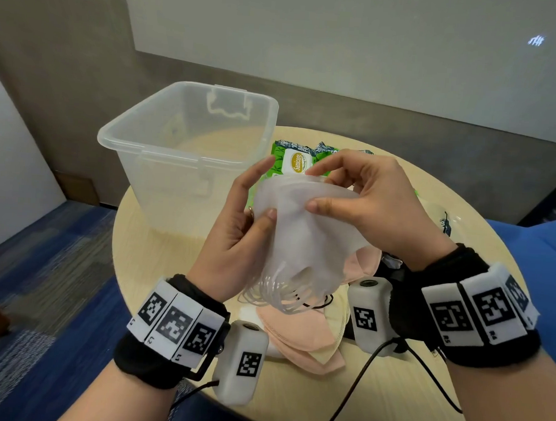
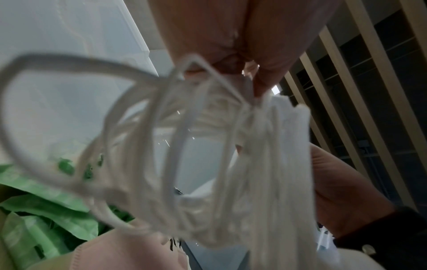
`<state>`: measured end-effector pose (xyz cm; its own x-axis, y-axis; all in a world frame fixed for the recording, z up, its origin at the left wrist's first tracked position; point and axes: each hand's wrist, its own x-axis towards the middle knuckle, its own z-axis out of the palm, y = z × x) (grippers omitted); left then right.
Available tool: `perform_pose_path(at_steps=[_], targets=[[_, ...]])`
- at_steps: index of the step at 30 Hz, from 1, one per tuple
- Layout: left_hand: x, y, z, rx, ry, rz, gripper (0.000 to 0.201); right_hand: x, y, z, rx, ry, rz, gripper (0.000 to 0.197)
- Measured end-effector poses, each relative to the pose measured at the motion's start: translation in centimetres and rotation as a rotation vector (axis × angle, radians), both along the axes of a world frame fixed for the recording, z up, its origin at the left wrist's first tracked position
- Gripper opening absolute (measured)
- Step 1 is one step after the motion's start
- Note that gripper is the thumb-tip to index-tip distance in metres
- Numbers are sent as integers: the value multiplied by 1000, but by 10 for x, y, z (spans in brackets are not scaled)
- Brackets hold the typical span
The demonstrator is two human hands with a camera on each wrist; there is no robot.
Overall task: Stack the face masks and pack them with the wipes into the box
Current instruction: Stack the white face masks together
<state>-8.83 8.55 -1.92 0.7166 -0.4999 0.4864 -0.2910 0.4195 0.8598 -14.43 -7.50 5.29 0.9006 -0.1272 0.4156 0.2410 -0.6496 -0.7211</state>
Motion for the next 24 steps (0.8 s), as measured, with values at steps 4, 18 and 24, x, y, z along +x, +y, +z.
perform_pose_path(at_steps=[4, 18, 24], targets=[[1, 0, -1, 5, -44, 18, 50, 0, 0, -3, -9, -71, -35, 24], [2, -2, -3, 19, -77, -44, 52, 4, 3, 0, 93, 55, -8, 22], [4, -3, -6, 0, -81, -62, 61, 5, 9, -11, -308, -41, -87, 10]])
